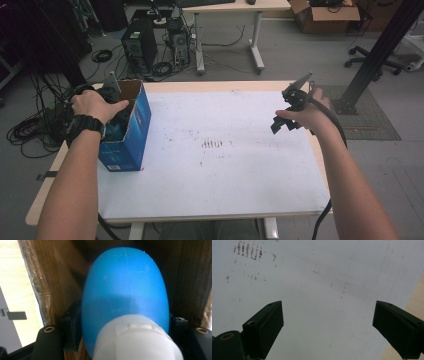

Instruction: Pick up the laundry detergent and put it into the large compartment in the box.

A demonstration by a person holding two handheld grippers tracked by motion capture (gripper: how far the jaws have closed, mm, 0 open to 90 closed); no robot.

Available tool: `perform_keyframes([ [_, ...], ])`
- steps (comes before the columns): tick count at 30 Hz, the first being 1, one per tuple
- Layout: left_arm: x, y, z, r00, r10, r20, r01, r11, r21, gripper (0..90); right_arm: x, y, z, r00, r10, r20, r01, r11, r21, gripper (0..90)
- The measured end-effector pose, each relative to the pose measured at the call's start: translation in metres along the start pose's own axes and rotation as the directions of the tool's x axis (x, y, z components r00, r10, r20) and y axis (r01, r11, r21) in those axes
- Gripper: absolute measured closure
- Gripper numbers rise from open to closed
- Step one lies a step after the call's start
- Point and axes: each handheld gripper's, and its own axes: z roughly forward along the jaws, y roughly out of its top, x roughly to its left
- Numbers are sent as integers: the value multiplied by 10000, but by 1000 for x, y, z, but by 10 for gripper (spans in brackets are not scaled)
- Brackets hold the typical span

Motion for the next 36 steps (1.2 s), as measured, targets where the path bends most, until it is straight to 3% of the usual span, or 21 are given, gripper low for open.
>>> perform_keyframes([
  [13, -2, -2, -10, 10000, -72, 45, 72, 10000, -16, 291, -1, -1, -1, 10000, 7, -20, -7, 10000, -26, 97],
  [36, -10, -3, -54, 9998, 84, -153, -90, 9993, -368, 280, 0, -2, -4, 10000, 0, -42, -1, 10000, -88, 97],
])
